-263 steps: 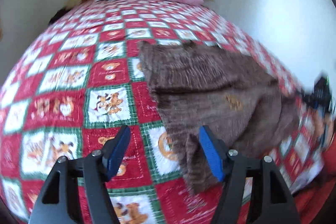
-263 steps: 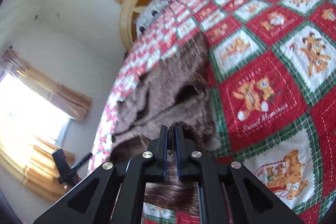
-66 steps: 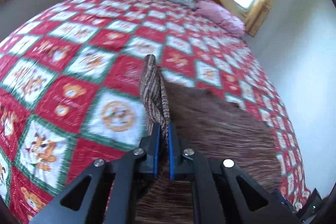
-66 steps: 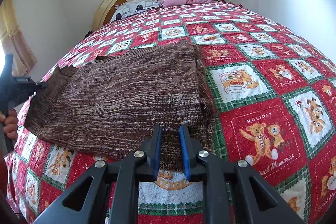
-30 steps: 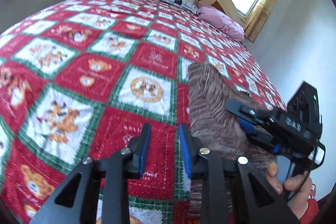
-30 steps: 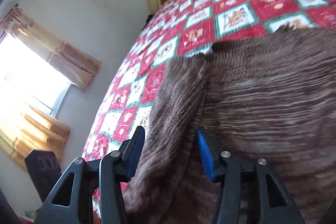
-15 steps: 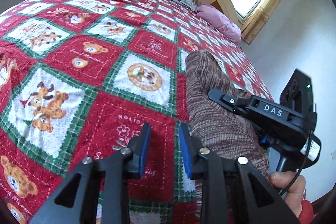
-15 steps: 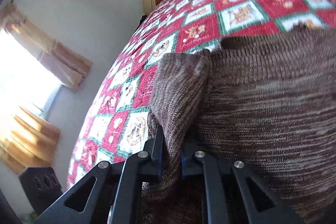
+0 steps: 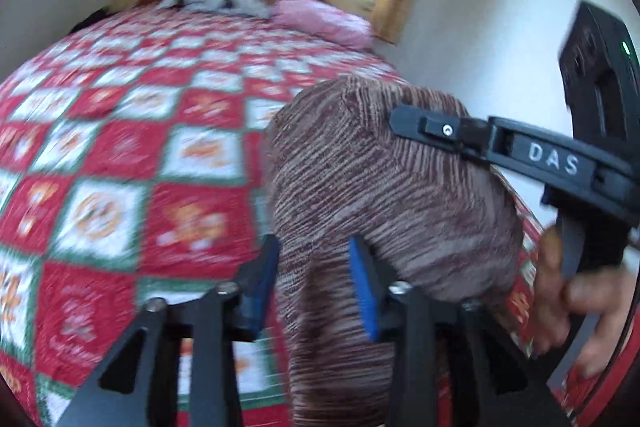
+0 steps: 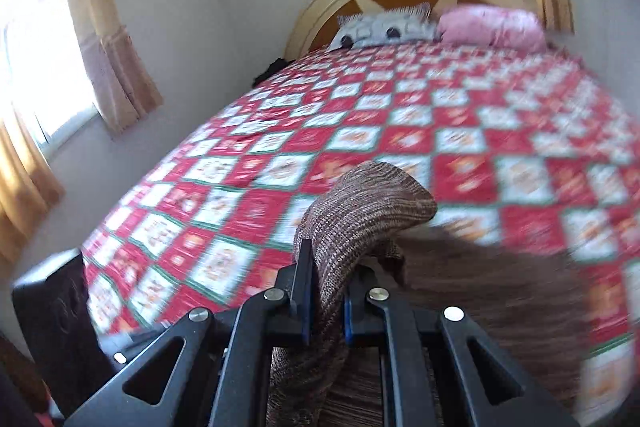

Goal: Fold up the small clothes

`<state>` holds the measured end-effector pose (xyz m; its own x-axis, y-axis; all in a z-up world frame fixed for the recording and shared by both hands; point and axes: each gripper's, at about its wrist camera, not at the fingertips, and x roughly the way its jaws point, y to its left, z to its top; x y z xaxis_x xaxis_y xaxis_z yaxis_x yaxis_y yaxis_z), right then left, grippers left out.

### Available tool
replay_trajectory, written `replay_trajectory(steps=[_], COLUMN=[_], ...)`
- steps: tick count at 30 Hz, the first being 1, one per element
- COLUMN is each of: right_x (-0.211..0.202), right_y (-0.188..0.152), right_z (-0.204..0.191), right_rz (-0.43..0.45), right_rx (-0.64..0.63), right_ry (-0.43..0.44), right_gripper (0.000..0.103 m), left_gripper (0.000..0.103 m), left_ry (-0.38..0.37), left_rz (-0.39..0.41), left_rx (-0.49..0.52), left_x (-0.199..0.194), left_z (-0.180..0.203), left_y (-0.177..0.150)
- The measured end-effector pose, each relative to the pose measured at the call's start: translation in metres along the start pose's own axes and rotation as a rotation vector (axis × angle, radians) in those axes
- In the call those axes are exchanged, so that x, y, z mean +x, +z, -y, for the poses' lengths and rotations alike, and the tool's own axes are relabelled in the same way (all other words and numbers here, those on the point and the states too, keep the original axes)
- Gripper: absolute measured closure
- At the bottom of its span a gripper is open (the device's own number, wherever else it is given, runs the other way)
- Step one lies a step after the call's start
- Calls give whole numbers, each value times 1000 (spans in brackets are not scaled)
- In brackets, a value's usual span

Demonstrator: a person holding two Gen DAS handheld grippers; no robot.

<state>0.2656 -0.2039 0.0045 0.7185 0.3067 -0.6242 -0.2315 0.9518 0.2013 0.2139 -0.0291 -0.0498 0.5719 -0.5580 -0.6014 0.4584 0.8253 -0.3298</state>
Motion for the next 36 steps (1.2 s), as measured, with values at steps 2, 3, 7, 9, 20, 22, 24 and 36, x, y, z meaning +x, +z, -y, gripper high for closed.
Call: replay_trajectory(steps=[2, 3, 7, 9, 20, 22, 24, 36], right_x=[-19, -27, -27, -11, -18, -49, -84, -98], right_y=[2, 2, -19, -38, -85, -89, -100, -170], right_z=[20, 34, 92, 129, 187, 187, 181, 129], right_rz=[-20, -40, -140, -197, -125, -50, 23, -54], right_rx=[-50, -70, -79, -26, 291, 325, 343, 339], right_ry=[-53, -78, -159, -175, -96, -85, -62, 22], right_gripper=[93, 93, 93, 93, 73, 73, 73, 73], left_gripper=[53, 53, 53, 53, 35, 31, 29, 26], left_ry=[-28, -47, -58, -43, -24, -24, -49, -60], left_rz=[-2, -9, -53, -70, -96, -76, -82, -80], left_rx=[47, 69, 84, 78, -77, -94, -120, -137], left_x=[1, 3, 11, 13, 12, 9, 11, 13], left_z=[18, 29, 42, 41, 11, 7, 2, 0], left_y=[1, -1, -13, -21, -61, -63, -64, -64])
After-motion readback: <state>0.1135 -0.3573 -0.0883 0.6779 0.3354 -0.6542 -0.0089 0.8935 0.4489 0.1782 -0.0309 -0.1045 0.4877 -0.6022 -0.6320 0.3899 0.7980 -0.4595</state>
